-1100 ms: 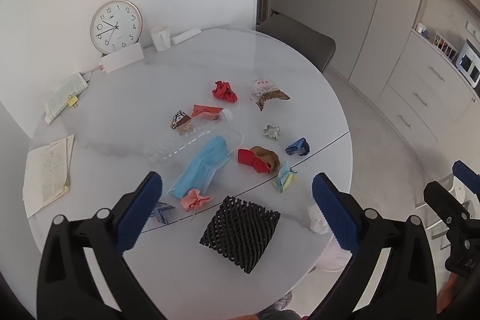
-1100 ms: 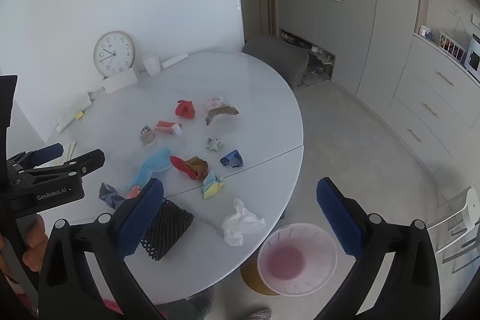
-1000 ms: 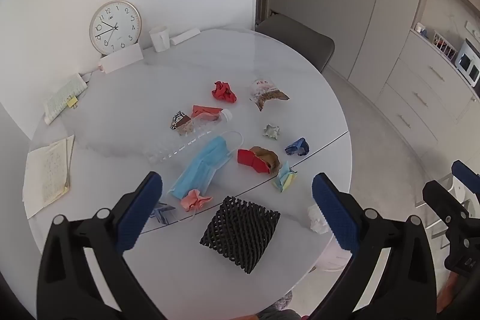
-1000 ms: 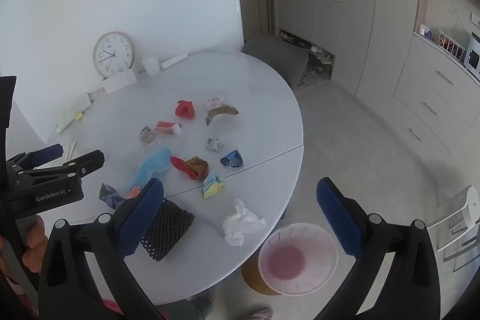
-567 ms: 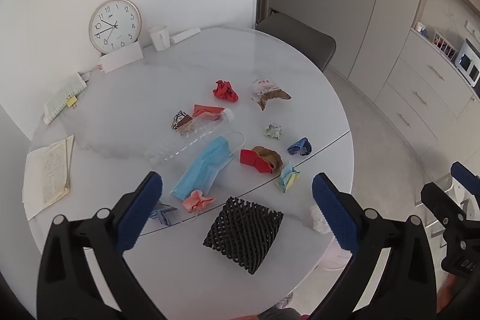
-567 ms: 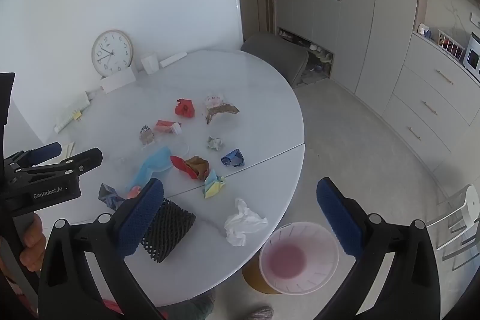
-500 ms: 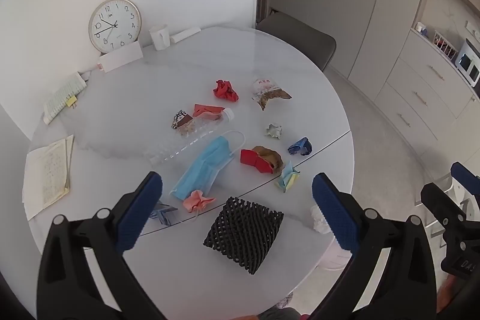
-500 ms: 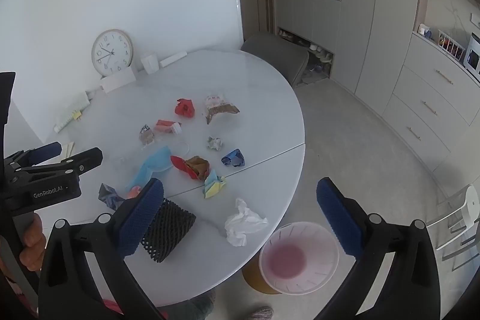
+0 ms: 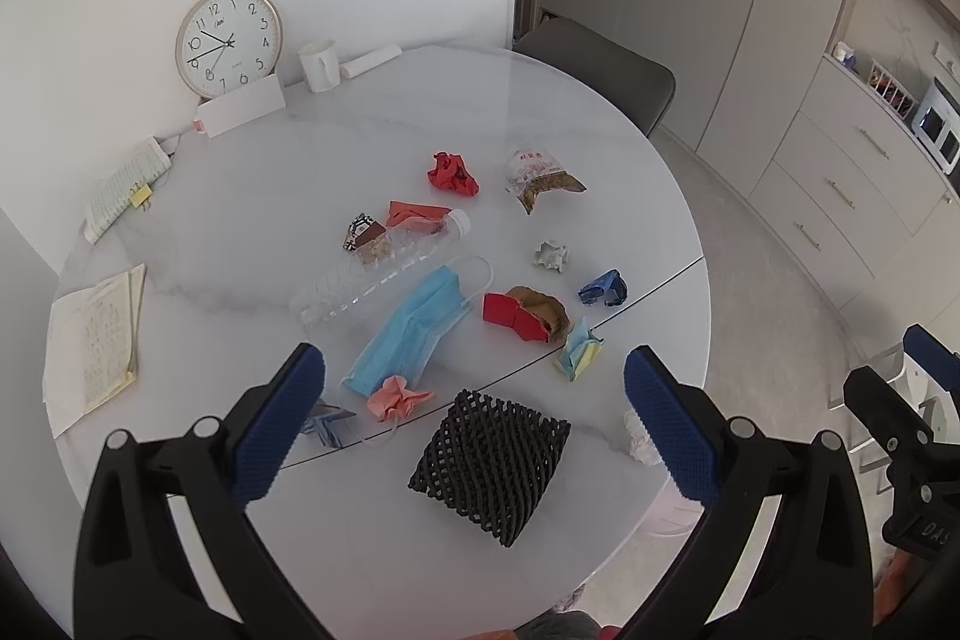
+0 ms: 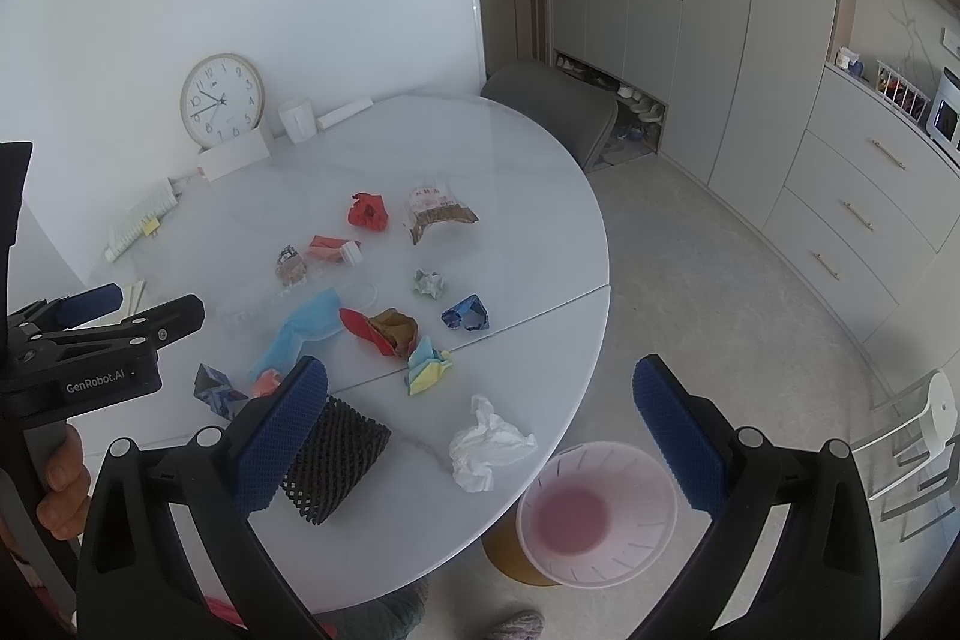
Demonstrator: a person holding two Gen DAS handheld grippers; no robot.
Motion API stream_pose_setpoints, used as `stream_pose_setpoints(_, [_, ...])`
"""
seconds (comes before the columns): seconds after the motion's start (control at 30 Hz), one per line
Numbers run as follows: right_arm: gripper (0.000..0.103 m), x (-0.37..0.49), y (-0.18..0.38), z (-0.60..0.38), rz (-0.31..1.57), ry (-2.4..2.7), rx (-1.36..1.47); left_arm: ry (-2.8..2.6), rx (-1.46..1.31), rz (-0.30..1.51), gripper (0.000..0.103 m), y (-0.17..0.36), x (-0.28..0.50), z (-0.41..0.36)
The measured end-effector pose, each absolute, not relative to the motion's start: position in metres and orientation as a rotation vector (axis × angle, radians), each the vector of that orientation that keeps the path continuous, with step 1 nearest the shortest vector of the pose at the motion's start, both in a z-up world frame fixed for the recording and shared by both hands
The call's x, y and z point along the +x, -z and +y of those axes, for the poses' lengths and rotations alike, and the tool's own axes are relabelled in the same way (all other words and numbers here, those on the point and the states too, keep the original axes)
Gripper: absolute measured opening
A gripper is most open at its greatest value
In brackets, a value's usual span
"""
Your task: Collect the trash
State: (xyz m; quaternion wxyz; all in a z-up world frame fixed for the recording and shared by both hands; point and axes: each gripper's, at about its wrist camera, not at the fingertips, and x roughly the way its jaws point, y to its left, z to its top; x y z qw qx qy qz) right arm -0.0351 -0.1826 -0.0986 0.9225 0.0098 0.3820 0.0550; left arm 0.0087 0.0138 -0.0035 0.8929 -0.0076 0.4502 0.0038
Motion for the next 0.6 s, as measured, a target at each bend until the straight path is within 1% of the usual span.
stream_pose_setpoints(0.6, [0.101,-0.0350,0.1021,-0.1810,0.787,-0.114,0.015,-0.014,-0.018,0.937,0.096,0.0047,0.0074,0.0142])
